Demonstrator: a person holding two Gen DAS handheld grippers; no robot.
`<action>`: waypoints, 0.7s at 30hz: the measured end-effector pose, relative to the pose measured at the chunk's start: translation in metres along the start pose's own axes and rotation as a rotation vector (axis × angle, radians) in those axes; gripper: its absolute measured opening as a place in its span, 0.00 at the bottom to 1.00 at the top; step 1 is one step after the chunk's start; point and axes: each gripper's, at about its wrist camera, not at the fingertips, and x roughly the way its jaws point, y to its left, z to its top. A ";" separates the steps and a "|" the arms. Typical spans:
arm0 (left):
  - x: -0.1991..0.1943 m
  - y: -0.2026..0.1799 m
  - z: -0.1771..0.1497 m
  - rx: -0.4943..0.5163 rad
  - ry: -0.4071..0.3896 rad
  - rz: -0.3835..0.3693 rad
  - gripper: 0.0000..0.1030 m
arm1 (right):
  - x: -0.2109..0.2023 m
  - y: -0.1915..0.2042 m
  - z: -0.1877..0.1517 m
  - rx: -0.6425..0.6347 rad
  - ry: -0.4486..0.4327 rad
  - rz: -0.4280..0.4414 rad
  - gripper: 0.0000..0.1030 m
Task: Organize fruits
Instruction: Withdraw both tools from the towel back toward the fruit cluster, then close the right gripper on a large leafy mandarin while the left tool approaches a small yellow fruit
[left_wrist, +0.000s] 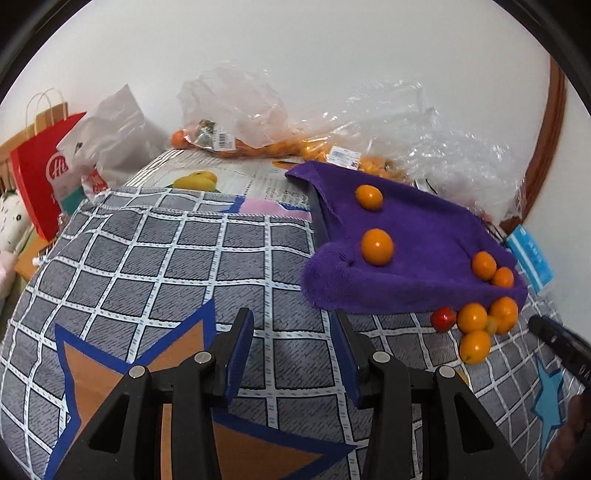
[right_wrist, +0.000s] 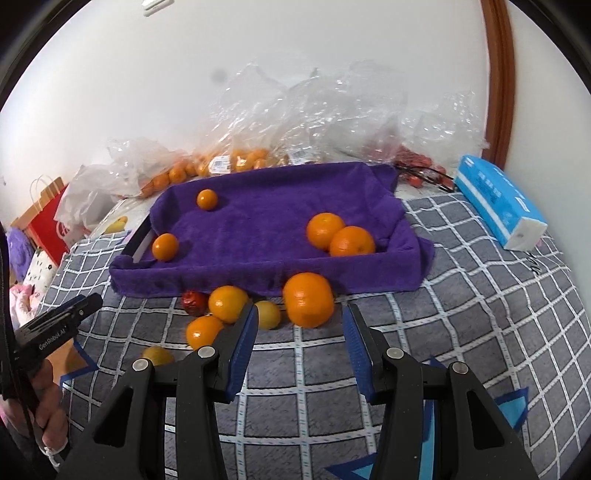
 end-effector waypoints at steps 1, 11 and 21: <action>0.001 0.002 0.001 -0.009 0.003 -0.004 0.39 | 0.003 0.002 0.000 -0.007 0.004 0.006 0.47; 0.007 0.004 0.002 -0.027 0.024 -0.017 0.39 | 0.032 -0.004 0.005 -0.010 0.024 -0.026 0.45; 0.011 0.004 0.003 -0.027 0.043 -0.027 0.40 | 0.056 -0.010 0.010 -0.002 0.053 -0.016 0.45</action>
